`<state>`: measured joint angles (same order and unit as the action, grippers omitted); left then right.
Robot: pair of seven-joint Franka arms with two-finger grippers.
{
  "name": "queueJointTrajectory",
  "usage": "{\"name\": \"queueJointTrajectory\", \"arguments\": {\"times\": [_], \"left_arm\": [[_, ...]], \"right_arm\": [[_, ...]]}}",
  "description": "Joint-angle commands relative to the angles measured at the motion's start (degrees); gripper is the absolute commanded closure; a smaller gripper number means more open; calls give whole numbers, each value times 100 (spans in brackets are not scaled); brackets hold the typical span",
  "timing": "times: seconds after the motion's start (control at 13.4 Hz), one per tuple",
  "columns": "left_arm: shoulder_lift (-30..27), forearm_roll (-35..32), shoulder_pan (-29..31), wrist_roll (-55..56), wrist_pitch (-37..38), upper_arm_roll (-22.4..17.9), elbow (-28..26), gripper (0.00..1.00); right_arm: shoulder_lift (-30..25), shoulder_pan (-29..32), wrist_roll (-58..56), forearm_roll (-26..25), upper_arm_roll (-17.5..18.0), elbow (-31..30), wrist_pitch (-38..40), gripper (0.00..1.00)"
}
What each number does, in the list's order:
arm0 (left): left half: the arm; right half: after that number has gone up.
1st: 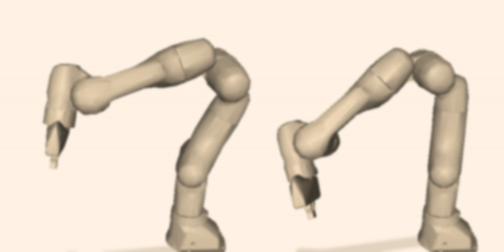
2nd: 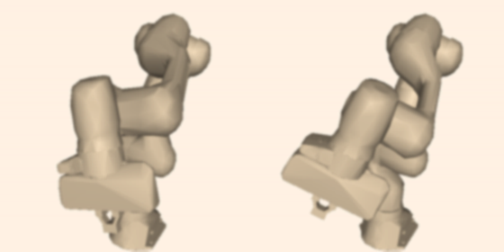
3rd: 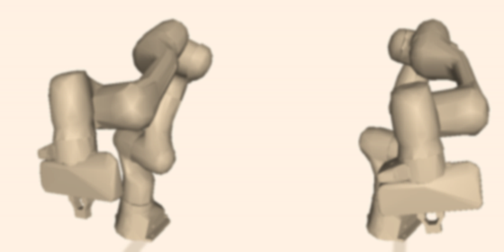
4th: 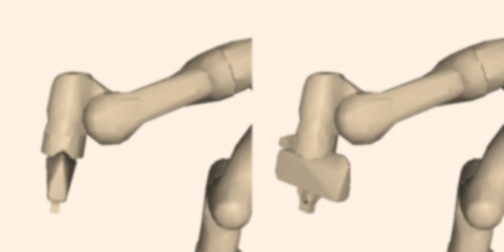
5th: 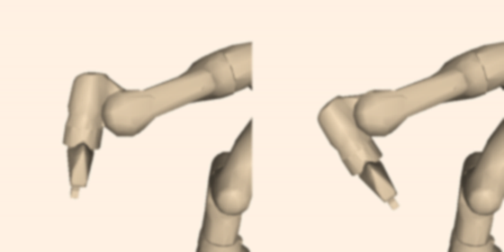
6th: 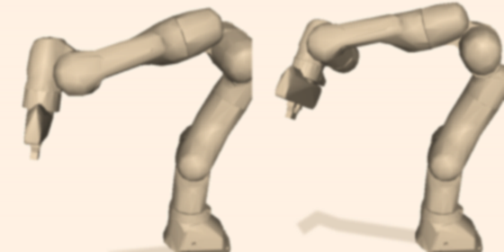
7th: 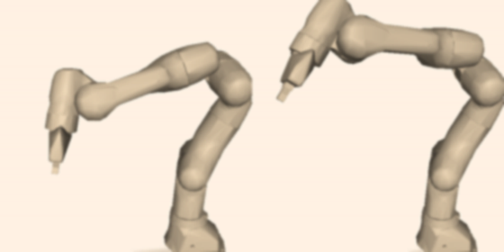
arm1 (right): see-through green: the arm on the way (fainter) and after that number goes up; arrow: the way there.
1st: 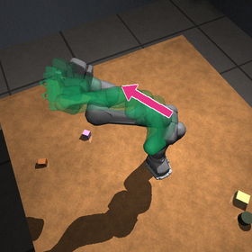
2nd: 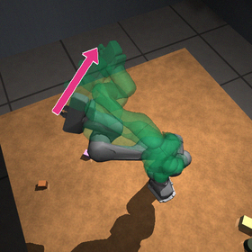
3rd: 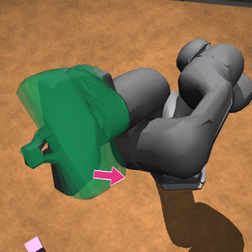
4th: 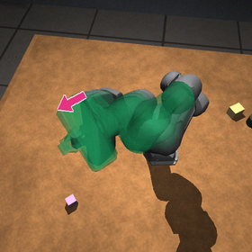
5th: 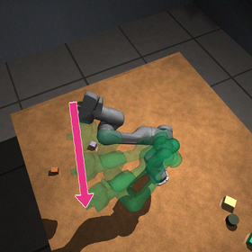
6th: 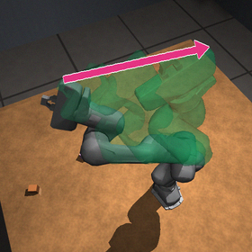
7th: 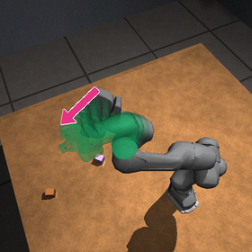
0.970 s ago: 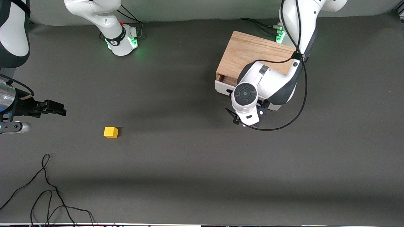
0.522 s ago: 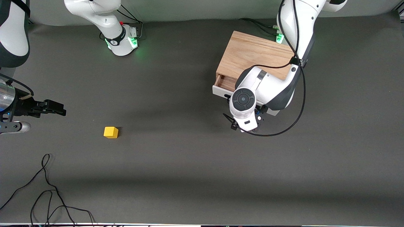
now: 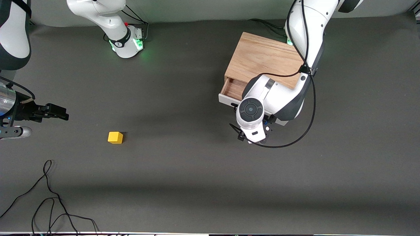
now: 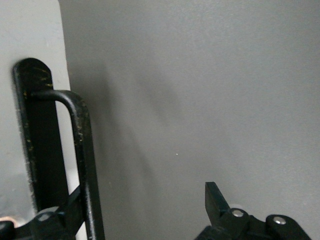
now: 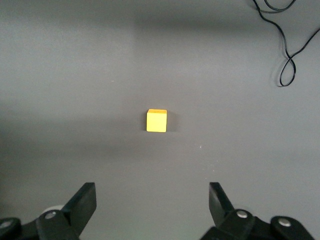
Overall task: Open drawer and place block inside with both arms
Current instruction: 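Pull the drawer handle outward with the left gripper to open drawer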
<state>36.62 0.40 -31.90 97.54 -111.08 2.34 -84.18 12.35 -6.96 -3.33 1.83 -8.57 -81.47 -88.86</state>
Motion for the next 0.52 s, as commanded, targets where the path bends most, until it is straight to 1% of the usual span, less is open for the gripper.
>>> {"name": "queueJointTrajectory", "arguments": {"times": [0.0, 0.3, 0.45], "left_arm": [[364, -49, -27, 46, -459, 3, 587, 0], [364, -57, -27, 55, -757, 3, 648, 0], [364, -57, -27, 55, -766, -5, 719, 0]], "right_arm": [[-31, -16, 52, 72, -13, 61, 79, 0], [-22, -7, 60, 81, -21, 70, 79, 0], [-31, -25, 60, 81, -13, 61, 79, 0]]}}
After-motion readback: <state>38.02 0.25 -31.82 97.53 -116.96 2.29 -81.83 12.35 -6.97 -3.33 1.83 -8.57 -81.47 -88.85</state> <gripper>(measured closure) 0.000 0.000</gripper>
